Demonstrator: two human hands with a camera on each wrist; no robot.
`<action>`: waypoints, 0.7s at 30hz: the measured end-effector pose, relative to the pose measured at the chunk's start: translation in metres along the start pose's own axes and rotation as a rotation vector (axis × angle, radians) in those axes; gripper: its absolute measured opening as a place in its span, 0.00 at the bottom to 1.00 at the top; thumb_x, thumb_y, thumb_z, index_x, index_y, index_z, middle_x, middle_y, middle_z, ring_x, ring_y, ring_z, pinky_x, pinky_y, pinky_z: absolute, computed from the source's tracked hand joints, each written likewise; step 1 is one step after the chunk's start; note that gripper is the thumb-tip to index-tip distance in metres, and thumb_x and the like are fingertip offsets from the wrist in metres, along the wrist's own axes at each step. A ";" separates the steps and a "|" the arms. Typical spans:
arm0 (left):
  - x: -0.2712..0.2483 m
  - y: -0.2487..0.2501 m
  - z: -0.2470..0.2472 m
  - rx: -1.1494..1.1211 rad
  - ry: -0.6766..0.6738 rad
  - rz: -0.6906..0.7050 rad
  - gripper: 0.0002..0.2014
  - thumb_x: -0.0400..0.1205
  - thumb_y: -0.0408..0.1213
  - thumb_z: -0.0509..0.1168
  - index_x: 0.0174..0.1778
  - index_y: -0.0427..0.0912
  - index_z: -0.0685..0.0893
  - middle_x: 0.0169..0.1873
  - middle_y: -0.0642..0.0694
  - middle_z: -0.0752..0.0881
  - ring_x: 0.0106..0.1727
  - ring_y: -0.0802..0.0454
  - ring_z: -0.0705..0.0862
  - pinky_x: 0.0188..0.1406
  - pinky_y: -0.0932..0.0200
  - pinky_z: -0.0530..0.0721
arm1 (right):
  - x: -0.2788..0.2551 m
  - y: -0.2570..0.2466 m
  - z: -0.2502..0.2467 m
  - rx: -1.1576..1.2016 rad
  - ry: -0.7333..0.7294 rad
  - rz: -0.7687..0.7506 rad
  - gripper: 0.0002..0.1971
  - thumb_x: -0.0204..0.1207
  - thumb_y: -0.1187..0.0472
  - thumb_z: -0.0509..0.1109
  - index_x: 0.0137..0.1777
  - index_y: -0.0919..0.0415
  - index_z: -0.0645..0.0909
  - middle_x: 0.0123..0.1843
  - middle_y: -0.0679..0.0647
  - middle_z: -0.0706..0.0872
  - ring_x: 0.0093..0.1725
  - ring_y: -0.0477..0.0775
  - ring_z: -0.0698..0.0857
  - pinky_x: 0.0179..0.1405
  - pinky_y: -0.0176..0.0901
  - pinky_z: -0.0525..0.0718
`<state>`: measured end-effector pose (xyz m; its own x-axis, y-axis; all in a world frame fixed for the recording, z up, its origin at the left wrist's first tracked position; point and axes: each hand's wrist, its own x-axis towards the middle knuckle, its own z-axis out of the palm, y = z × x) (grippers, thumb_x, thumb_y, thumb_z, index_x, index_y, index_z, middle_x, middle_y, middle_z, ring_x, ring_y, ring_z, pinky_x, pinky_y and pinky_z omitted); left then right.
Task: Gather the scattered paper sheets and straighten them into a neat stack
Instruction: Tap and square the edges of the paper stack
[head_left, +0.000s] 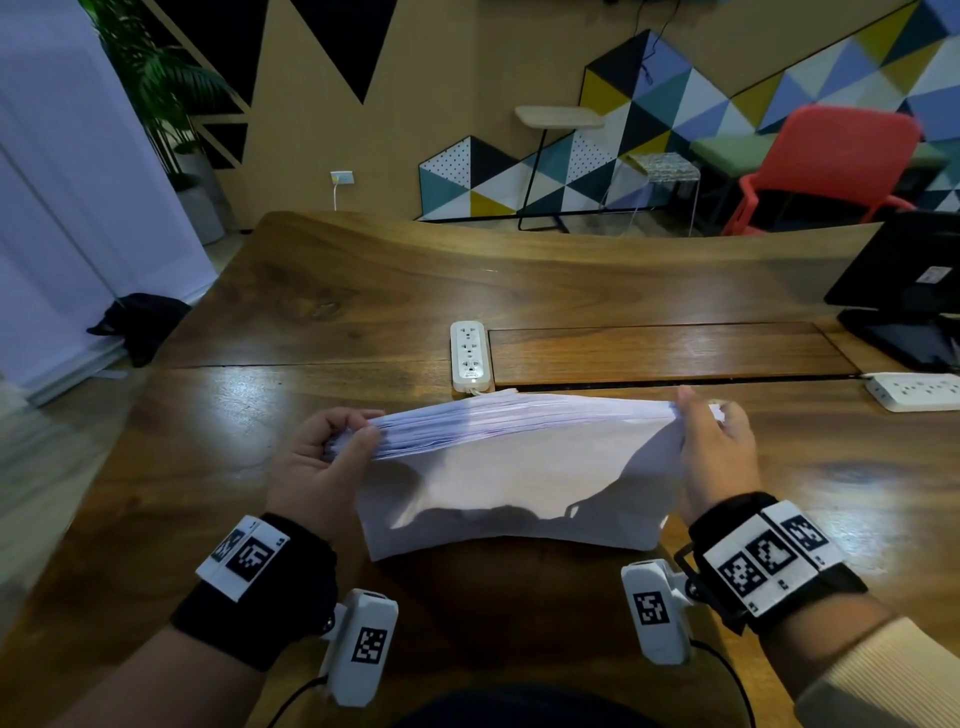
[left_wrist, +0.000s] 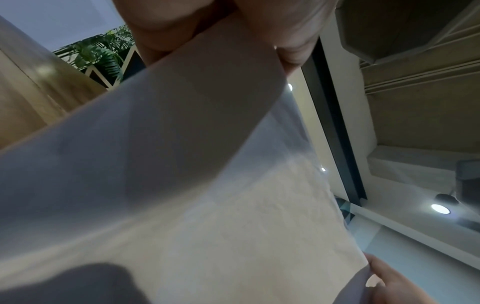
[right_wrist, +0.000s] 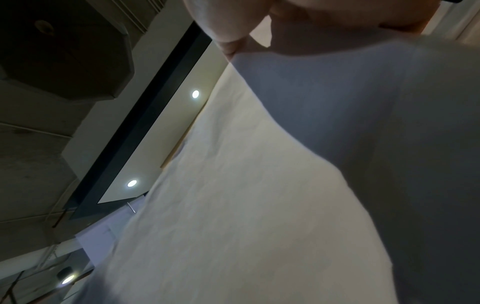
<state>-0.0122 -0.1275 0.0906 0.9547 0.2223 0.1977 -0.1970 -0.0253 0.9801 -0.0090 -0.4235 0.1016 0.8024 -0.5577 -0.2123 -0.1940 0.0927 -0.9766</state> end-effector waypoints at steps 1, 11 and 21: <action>0.001 0.000 0.000 0.002 0.009 -0.005 0.14 0.73 0.27 0.68 0.26 0.49 0.81 0.38 0.52 0.88 0.37 0.63 0.85 0.32 0.75 0.81 | 0.000 0.000 0.000 0.006 0.001 0.005 0.10 0.75 0.47 0.66 0.46 0.53 0.74 0.37 0.50 0.74 0.42 0.50 0.75 0.44 0.43 0.77; 0.006 0.009 0.003 -0.022 0.073 -0.121 0.12 0.70 0.26 0.62 0.29 0.49 0.74 0.40 0.44 0.87 0.42 0.50 0.84 0.38 0.60 0.82 | -0.001 -0.005 0.000 -0.025 -0.022 0.018 0.07 0.77 0.49 0.64 0.47 0.51 0.73 0.53 0.53 0.77 0.53 0.51 0.76 0.53 0.47 0.72; 0.010 0.006 -0.004 -0.142 -0.040 -0.149 0.07 0.73 0.33 0.65 0.36 0.48 0.75 0.46 0.48 0.85 0.50 0.46 0.82 0.40 0.56 0.81 | -0.002 -0.008 0.000 -0.091 -0.030 -0.003 0.20 0.79 0.47 0.60 0.64 0.61 0.73 0.62 0.59 0.80 0.67 0.60 0.76 0.55 0.47 0.71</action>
<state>-0.0043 -0.1217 0.0984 0.9831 0.1746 0.0543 -0.0799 0.1429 0.9865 -0.0091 -0.4233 0.1094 0.8195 -0.5327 -0.2114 -0.2405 0.0151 -0.9705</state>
